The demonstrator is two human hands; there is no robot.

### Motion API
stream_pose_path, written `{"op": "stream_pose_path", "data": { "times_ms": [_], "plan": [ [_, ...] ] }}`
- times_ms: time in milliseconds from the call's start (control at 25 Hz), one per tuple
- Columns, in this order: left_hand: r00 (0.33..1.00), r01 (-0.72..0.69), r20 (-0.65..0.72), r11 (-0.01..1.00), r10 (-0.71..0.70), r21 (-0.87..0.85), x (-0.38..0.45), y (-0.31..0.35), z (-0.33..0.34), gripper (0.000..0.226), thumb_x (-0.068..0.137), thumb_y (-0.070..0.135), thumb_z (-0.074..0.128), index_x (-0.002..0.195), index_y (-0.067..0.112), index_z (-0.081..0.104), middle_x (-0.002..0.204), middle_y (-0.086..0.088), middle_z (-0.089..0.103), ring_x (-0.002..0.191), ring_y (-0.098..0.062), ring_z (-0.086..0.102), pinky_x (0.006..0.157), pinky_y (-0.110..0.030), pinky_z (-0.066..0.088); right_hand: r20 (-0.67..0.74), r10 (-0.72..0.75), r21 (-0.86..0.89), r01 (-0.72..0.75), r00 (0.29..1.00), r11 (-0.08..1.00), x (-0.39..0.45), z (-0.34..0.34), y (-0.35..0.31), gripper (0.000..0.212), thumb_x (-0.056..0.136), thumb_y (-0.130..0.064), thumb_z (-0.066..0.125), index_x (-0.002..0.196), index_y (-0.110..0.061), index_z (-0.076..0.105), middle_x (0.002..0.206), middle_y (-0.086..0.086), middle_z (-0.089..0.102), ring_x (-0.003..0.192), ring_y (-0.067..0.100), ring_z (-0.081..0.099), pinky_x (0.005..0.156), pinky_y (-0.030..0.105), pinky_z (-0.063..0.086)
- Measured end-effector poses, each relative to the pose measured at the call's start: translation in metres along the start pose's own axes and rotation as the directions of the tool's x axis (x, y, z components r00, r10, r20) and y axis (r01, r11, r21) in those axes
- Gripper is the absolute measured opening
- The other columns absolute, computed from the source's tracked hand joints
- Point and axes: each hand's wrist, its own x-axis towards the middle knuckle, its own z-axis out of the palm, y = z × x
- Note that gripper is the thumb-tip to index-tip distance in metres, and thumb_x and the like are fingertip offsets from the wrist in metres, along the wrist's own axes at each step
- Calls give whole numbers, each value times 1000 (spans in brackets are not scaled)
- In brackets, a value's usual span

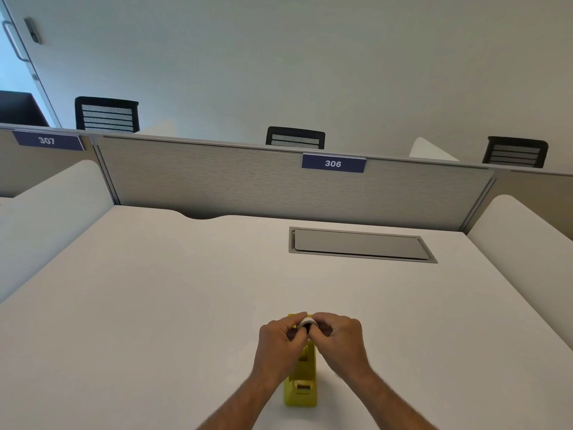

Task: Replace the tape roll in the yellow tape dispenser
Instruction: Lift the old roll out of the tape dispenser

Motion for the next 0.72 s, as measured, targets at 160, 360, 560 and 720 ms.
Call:
{"op": "stream_pose_path", "data": {
  "times_ms": [160,360,560,720],
  "plan": [
    [997,28,67,1000,-27,-13,5,-1,-5,42,82,4,62,111,33,73,102,16,76,92,-4,71,80,-20,58,-18,8,-1,-8,1000,1000,1,-2,4,8,83,-24,69,82,-29,75,66,-11,74,64,11,69,59,35,59],
    [985,16,174,1000,-12,-20,14,-6,-16,54,79,-6,66,103,42,74,107,14,73,98,-6,70,81,-19,58,32,90,91,-92,995,992,1,-4,9,21,86,-12,72,87,-32,78,76,-15,77,70,10,73,63,36,64],
    [986,-42,159,999,39,18,18,-12,-20,41,75,8,80,105,36,75,96,21,74,87,-1,71,79,-19,57,144,142,273,-177,979,946,0,-8,6,41,90,-3,67,88,-42,79,88,-11,79,82,16,75,64,31,65],
    [996,-25,91,998,19,63,19,-16,-21,39,72,18,85,109,25,74,95,18,74,78,0,72,74,-16,58,88,320,409,-327,943,852,4,-13,10,26,90,1,68,93,-22,79,95,8,78,85,25,76,71,40,66]
  ]
}}
